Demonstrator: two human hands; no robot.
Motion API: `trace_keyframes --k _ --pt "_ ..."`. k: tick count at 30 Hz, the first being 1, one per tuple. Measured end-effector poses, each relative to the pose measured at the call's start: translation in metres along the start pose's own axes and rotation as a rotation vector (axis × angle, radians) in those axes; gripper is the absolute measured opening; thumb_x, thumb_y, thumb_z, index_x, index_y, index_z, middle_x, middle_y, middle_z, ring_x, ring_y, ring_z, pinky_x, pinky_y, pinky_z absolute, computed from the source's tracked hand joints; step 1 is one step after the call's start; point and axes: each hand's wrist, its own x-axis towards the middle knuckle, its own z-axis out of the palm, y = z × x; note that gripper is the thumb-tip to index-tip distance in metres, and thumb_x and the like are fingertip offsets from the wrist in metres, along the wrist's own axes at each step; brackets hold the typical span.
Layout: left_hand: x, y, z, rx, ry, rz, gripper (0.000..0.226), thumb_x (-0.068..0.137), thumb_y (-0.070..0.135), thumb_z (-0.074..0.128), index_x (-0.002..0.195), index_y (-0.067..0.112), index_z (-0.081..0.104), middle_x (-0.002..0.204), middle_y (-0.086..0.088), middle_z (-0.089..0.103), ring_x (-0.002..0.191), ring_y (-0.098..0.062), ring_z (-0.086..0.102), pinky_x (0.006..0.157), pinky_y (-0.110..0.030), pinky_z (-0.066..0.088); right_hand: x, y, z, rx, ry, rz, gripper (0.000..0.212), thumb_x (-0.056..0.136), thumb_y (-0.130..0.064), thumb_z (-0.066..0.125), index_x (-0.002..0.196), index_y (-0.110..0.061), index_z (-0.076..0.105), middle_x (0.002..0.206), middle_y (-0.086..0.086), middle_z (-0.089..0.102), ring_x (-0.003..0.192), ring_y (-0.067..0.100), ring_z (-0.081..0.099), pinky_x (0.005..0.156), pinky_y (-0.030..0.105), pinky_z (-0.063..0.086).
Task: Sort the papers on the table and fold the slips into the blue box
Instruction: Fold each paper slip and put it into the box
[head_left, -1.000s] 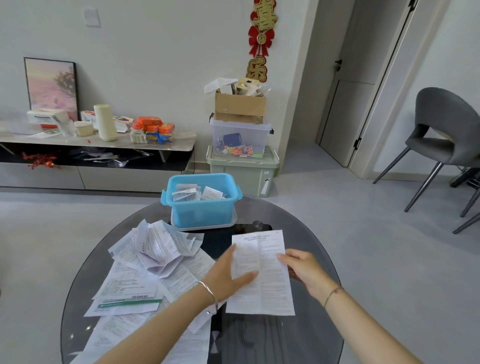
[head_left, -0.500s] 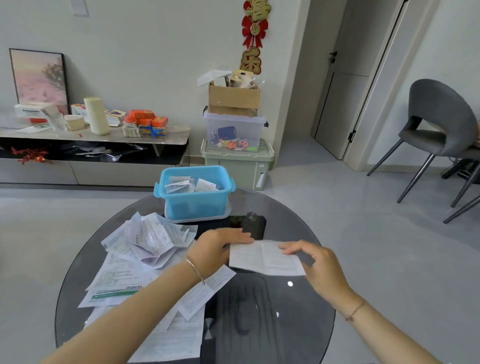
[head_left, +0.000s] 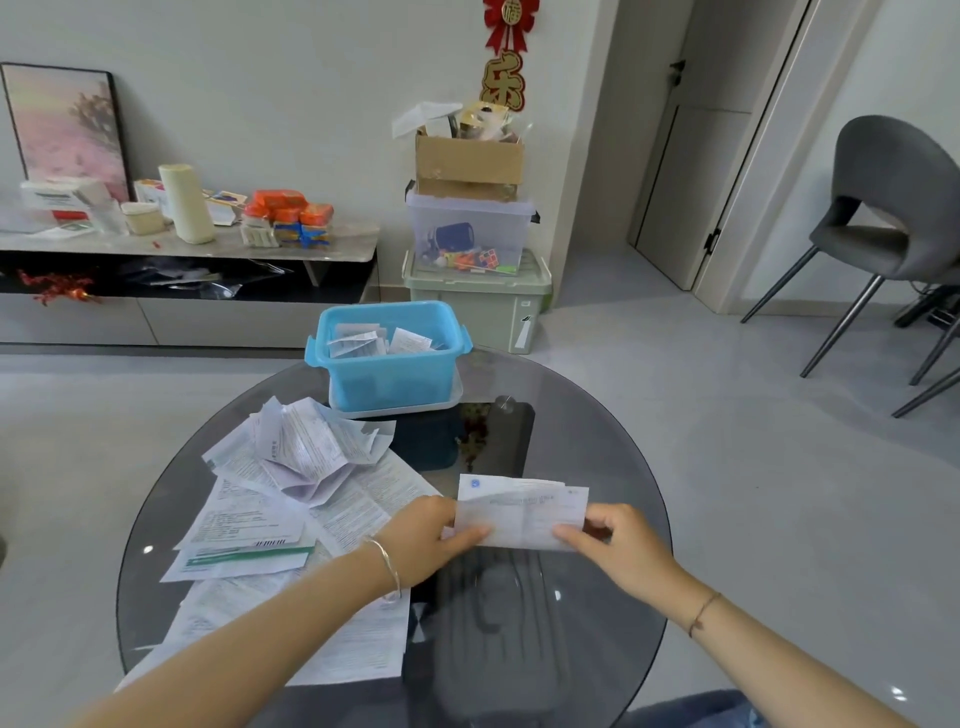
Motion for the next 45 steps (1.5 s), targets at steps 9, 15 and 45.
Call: trace_keyframes --k 9,15,45 --pt "0.013 0.011 0.005 0.231 0.213 0.054 0.069 0.094 0.032 0.057 0.151 0.026 0.019 0.157 0.007 0.021 0.142 -0.014 0.022 0.116 -0.027 0.017 0.025 0.009 0.006 0.067 0.092 0.173 0.011 0.085 -0.019 0.071 0.093 -0.012 0.073 0.078 -0.005 0.073 0.069 0.013 0.068 0.064 0.021 0.05" --pt "-0.01 0.021 0.019 0.417 -0.108 0.204 0.054 0.102 0.043 0.031 0.151 0.029 0.016 0.16 0.008 0.01 0.147 -0.012 0.007 0.119 -0.027 0.008 0.035 0.017 0.01 0.019 0.094 0.217 0.013 0.079 -0.021 0.076 0.072 -0.011 0.07 0.068 0.014 0.068 0.057 0.016 0.056 0.058 0.026 0.042" --pt "-0.017 0.021 0.032 0.547 -0.183 0.133 0.074 0.094 0.064 0.021 0.153 0.026 -0.003 0.161 0.0 -0.008 0.148 -0.02 -0.008 0.118 -0.033 0.0 0.041 0.015 0.024 -0.043 0.285 0.262 0.024 0.08 -0.026 0.075 0.066 -0.008 0.065 0.063 0.003 0.067 0.056 0.016 0.055 0.054 0.026 0.04"
